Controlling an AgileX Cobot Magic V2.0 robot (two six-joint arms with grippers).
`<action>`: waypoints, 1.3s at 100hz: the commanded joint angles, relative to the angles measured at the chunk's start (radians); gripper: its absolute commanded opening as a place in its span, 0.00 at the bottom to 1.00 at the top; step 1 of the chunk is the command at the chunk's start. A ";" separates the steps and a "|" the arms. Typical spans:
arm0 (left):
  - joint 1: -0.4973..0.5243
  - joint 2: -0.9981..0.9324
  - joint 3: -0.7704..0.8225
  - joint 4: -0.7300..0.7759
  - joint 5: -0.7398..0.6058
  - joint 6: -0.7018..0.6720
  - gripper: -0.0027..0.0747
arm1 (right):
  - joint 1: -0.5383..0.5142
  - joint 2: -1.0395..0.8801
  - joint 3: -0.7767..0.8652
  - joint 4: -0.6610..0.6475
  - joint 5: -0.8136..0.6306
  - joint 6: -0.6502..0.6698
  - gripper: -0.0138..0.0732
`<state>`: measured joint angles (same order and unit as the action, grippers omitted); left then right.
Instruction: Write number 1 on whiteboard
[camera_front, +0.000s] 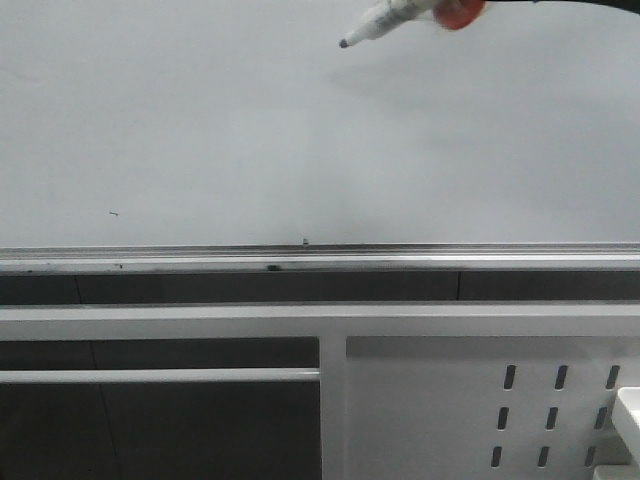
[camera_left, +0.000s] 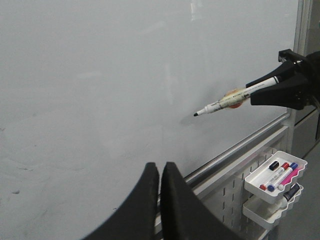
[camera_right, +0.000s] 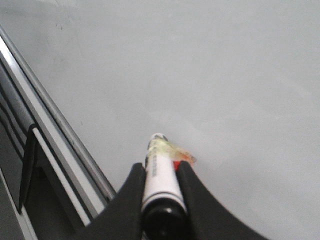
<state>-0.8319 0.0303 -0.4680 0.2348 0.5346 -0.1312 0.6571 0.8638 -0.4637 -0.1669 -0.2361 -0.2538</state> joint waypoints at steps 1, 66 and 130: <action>0.003 0.015 -0.021 -0.003 -0.088 -0.015 0.01 | -0.010 0.034 -0.026 -0.005 -0.172 -0.005 0.08; 0.003 0.015 -0.021 -0.024 -0.088 -0.015 0.01 | -0.072 0.114 -0.026 0.010 -0.233 -0.007 0.08; 0.003 0.015 -0.021 -0.022 -0.088 -0.015 0.01 | -0.152 0.162 -0.028 0.022 -0.309 -0.007 0.08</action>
<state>-0.8319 0.0303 -0.4675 0.2134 0.5325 -0.1374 0.5338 1.0229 -0.4557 -0.2101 -0.4581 -0.2497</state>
